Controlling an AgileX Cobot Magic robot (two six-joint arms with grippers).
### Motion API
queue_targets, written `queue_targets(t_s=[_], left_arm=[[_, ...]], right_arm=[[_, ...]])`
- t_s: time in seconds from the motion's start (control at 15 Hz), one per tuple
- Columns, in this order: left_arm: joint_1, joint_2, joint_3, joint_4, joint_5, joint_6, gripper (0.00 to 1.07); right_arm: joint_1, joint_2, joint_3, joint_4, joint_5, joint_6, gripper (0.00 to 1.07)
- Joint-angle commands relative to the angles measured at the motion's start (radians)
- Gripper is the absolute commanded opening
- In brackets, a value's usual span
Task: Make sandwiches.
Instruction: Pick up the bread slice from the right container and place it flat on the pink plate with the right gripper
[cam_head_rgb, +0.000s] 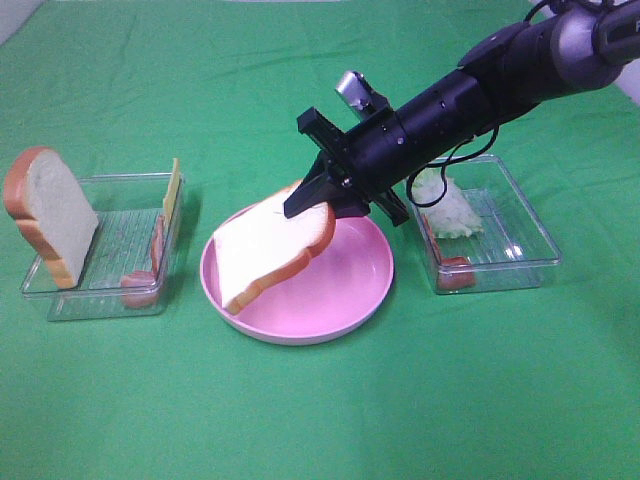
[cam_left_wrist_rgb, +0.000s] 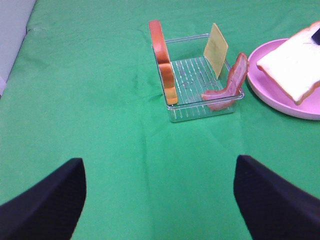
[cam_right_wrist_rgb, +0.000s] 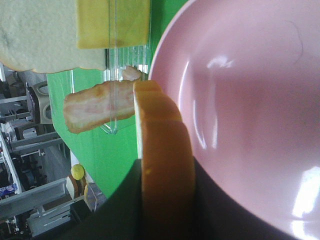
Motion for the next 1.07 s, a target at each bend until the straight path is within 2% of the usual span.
queue_targets(t_s=[0.07, 0.2, 0.4, 0.47, 0.53, 0.73, 0.87, 0.93, 1.07], left_arm=[[-0.002, -0.019, 0.001, -0.002, -0.009, -0.006, 0.78], [-0.002, -0.019, 0.001, -0.002, -0.009, -0.006, 0.78], [-0.002, -0.019, 0.001, -0.002, -0.009, -0.006, 0.78], [-0.002, -0.019, 0.001, -0.002, -0.009, -0.006, 0.78], [-0.002, -0.019, 0.001, -0.002, -0.009, -0.006, 0.78], [-0.002, -0.019, 0.001, -0.002, -0.009, -0.006, 0.78], [-0.002, -0.019, 0.001, -0.002, -0.009, -0.006, 0.78], [-0.002, -0.019, 0.001, -0.002, -0.009, -0.006, 0.78], [-0.002, -0.019, 0.001, -0.002, -0.009, -0.006, 0.78]], right_arm=[[0.003, 0.005, 0.003, 0.011, 0.009, -0.015, 0.0], [0.003, 0.009, 0.003, 0.01, 0.009, -0.015, 0.18], [0.003, 0.008, 0.002, 0.01, 0.013, -0.03, 0.54], [0.003, 0.008, 0.002, 0.01, 0.013, -0.03, 0.54], [0.003, 0.008, 0.002, 0.01, 0.013, -0.041, 0.64], [0.003, -0.001, -0.045, -0.104, 0.059, -0.046, 0.72], [0.003, -0.028, -0.089, -0.261, 0.058, 0.041, 0.72], [0.003, -0.028, -0.089, -0.261, 0.058, 0.041, 0.72], [0.003, -0.052, -0.138, -0.391, 0.045, 0.117, 0.72]])
